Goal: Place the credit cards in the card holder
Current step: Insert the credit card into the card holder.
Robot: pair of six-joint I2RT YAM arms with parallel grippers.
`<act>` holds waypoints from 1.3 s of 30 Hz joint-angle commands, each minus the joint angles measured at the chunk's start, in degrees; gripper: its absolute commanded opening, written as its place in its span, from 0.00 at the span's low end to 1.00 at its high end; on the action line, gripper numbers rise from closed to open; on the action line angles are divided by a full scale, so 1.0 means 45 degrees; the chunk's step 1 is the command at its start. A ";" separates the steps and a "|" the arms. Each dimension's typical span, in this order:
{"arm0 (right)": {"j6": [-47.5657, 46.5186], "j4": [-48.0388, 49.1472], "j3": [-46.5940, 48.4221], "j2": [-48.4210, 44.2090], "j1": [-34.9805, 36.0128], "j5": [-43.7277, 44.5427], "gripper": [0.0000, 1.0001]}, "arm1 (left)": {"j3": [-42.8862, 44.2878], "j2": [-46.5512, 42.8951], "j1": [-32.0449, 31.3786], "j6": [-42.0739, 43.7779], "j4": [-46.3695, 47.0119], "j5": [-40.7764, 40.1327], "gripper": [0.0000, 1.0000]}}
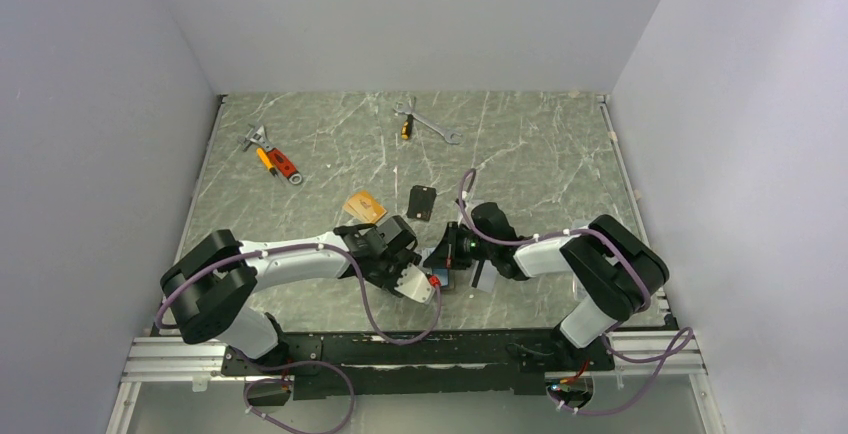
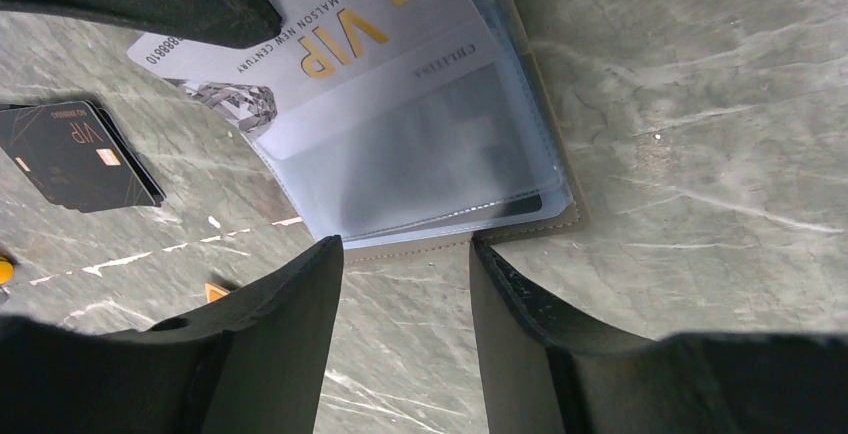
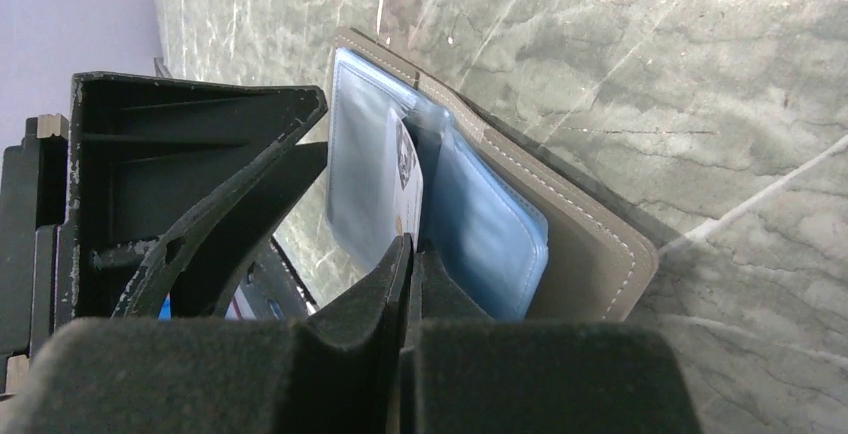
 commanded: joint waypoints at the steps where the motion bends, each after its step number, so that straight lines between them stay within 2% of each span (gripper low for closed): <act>1: -0.0594 -0.0995 0.0157 0.0298 -0.0012 0.0014 0.00 | -0.0117 -0.0179 0.0027 -0.0147 0.0246 -0.0008 0.55; 15: 0.0556 -0.0129 0.0576 0.0967 0.0866 0.0857 0.00 | -0.0150 0.0043 -0.0251 -0.0584 0.0329 0.0290 0.48; 23: 0.0576 -0.0859 0.0760 0.1171 0.1252 0.1383 0.00 | -0.0279 -0.0022 -0.0302 -0.0661 0.0545 0.0250 0.47; 24: 0.0517 -0.1128 0.0787 0.1130 0.1250 0.1464 0.03 | -0.0305 -0.0023 -0.0307 -0.0659 0.0549 0.0247 0.47; 29: 0.0531 -0.2061 0.0458 0.0108 0.1262 0.2062 0.40 | -0.0429 -0.0124 -0.0302 -0.0687 0.0569 0.0245 0.46; 31: 0.0532 -0.2508 0.0354 -0.0429 0.1240 0.2352 0.49 | -0.0459 -0.0148 -0.0302 -0.0655 0.0541 0.0245 0.46; 36: 0.0328 -0.3532 0.0433 -0.1431 0.1253 0.2882 0.62 | -0.0562 -0.0343 -0.0283 -0.0634 0.0629 0.0252 0.44; 39: 0.0200 -0.4063 0.0550 -0.1840 0.1373 0.3208 0.62 | -0.0550 -0.0401 -0.0292 -0.0754 0.0634 0.0306 0.44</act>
